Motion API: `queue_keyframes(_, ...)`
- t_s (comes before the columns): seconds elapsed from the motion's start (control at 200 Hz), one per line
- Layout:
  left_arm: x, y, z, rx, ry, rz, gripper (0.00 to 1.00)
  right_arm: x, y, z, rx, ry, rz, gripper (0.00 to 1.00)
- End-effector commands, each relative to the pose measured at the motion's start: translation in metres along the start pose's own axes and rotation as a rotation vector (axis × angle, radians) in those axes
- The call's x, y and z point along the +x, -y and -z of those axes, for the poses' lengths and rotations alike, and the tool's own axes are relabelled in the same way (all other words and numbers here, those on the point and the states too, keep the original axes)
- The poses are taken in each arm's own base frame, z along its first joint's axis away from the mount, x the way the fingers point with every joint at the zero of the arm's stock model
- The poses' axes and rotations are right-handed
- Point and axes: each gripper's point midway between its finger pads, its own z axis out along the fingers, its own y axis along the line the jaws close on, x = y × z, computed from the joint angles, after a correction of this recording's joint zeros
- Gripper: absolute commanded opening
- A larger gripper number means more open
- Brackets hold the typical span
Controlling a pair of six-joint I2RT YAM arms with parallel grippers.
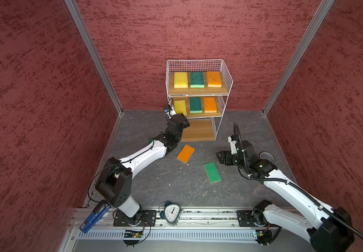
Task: Place and organize the cleaning sponges onto the shelf
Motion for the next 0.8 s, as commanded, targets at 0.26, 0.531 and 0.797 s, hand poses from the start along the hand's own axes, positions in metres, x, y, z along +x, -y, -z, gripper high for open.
queue_keyframes(0.26, -0.002, -0.008, -0.005, -0.030, 0.026, 0.013, 0.18, -0.002, 0.002, -0.005, 0.010, 0.013, 0.012, 0.85)
queue_keyframes(0.531, -0.001, -0.009, -0.012, -0.032, 0.019, 0.018, 0.18, -0.002, 0.001, -0.006, 0.007, 0.012, 0.013, 0.85)
queue_keyframes(0.797, 0.004, -0.008, -0.017, -0.023, 0.017, 0.038, 0.19, -0.002, 0.001, -0.006, 0.007, 0.010, 0.010, 0.85)
